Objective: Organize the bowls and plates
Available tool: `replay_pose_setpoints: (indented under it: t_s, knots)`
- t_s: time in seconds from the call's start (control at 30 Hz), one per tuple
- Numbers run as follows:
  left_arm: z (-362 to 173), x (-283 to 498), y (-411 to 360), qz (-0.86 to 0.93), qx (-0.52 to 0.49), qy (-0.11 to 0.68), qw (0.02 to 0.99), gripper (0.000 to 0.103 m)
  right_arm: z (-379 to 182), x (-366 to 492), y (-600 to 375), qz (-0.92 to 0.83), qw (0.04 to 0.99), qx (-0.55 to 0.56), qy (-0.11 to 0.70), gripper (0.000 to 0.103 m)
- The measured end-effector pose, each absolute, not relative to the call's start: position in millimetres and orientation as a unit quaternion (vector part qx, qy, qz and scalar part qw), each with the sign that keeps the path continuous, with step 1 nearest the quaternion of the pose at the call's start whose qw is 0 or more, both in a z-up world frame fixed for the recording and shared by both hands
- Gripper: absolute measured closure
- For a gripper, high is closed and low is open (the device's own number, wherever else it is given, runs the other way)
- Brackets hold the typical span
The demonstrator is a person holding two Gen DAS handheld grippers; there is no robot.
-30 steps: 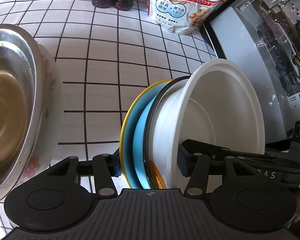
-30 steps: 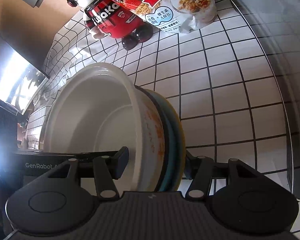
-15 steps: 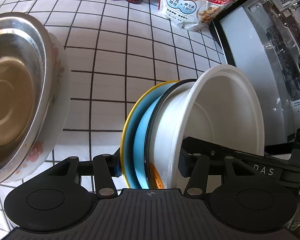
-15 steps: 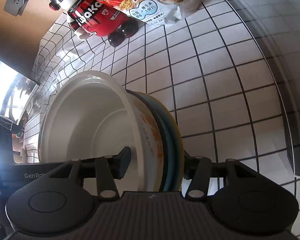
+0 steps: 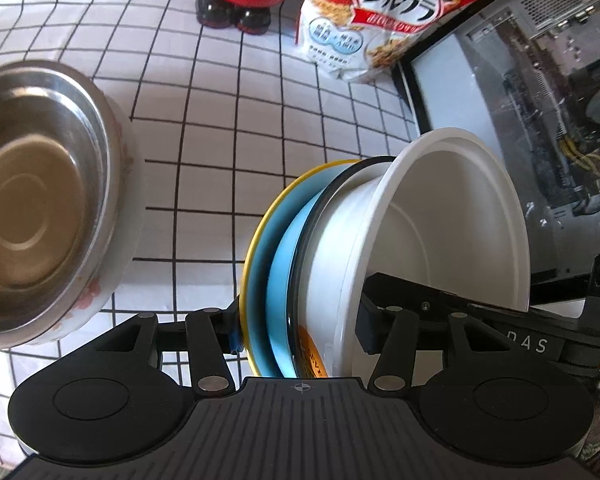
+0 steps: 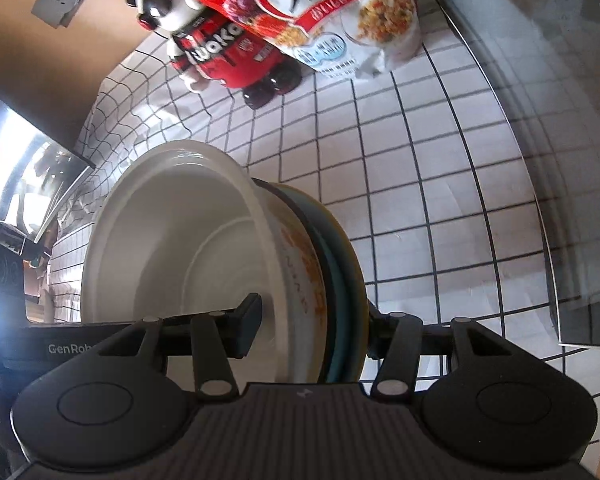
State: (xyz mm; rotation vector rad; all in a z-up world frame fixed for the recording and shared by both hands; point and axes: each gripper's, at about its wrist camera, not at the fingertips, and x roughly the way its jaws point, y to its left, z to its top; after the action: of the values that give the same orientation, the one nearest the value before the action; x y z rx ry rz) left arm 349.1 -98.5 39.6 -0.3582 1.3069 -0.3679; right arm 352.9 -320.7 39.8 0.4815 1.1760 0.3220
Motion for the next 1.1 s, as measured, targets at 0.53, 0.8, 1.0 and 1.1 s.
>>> replay_pose_setpoints:
  t_s: [0.53, 0.8, 1.0, 1.1]
  knots:
    - [134, 343, -7, -0.132, -0.163, 0.541, 0.814, 0.048, 130, 385, -225, 0.249, 0.804, 0.148, 0.52, 0.051]
    - [124, 352, 66, -0.072, -0.185, 0.544, 0.815, 0.048, 116, 421, -141, 0.308, 0.774, 0.121, 0.54, 0.051]
    - [80, 365, 101, -0.051, -0.226, 0.573, 0.786, 0.048, 77, 442, -105, 0.305, 0.742, 0.108, 0.587, 0.05]
    - [63, 365, 111, -0.05, -0.235, 0.587, 0.773, 0.048, 60, 448, -96, 0.298, 0.726, 0.108, 0.61, 0.051]
